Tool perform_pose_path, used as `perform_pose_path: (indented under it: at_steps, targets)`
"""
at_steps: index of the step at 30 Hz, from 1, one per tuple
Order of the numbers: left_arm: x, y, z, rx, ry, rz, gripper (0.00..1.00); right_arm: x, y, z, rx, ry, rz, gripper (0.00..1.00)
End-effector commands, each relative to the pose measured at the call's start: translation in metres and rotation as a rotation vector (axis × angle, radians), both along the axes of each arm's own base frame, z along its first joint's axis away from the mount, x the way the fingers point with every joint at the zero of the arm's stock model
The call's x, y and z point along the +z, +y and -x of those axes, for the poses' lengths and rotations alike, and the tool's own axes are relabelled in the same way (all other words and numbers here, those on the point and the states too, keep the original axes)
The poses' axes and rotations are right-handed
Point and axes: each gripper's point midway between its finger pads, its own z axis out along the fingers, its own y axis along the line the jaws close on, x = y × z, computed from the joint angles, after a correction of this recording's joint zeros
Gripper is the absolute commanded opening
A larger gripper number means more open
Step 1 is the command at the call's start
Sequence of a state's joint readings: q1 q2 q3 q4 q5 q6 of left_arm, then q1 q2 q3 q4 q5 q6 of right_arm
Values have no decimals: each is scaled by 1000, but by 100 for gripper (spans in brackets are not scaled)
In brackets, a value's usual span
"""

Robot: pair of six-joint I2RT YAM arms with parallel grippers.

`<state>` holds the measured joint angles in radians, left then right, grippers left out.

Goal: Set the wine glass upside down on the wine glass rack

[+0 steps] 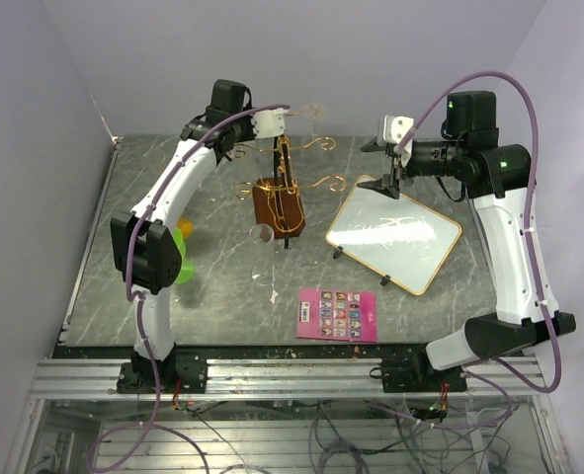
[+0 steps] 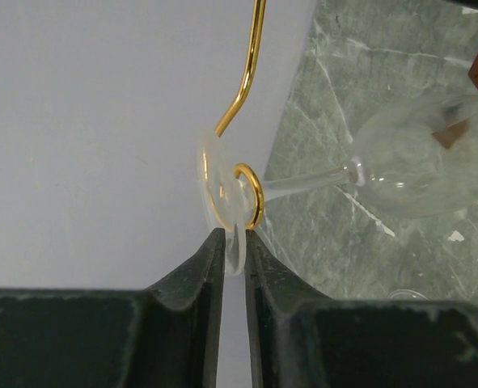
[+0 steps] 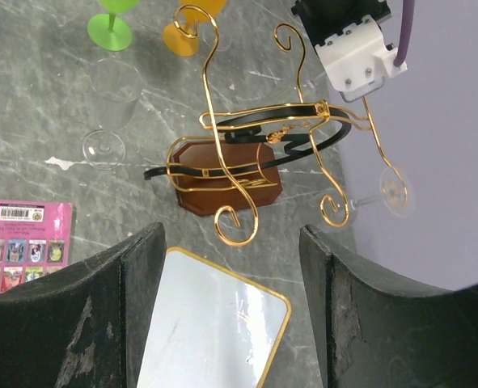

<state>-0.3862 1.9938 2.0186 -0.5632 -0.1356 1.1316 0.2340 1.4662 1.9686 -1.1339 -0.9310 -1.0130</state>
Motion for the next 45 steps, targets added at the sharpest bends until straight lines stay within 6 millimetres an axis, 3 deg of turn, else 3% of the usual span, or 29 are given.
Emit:
perform_pose_path:
  at_steps: [1, 7, 21, 25, 34, 39, 45]
  targets:
    - [22, -9, 3, -32, -31, 71, 27, 5, -4, 8, 1, -16, -4, 67]
    - [34, -9, 9, -38, -50, 91, 33, 5, -4, 8, 2, -18, -8, 67]
    - [38, -4, 23, -43, -25, 79, 48, 6, -6, 11, 4, -23, -11, 67]
    - [44, -2, 29, -44, -23, 86, 57, 5, -7, 12, 3, -26, -10, 67]
    - [67, 1, 56, -60, -29, 160, 79, 5, -7, 10, 4, -23, -11, 67]
    - [83, 15, 73, -37, -43, 218, 82, 5, -7, 9, 0, -19, -11, 67]
    - [116, 44, 96, 40, -114, 392, 84, 3, -7, 6, 0, -14, -7, 68]
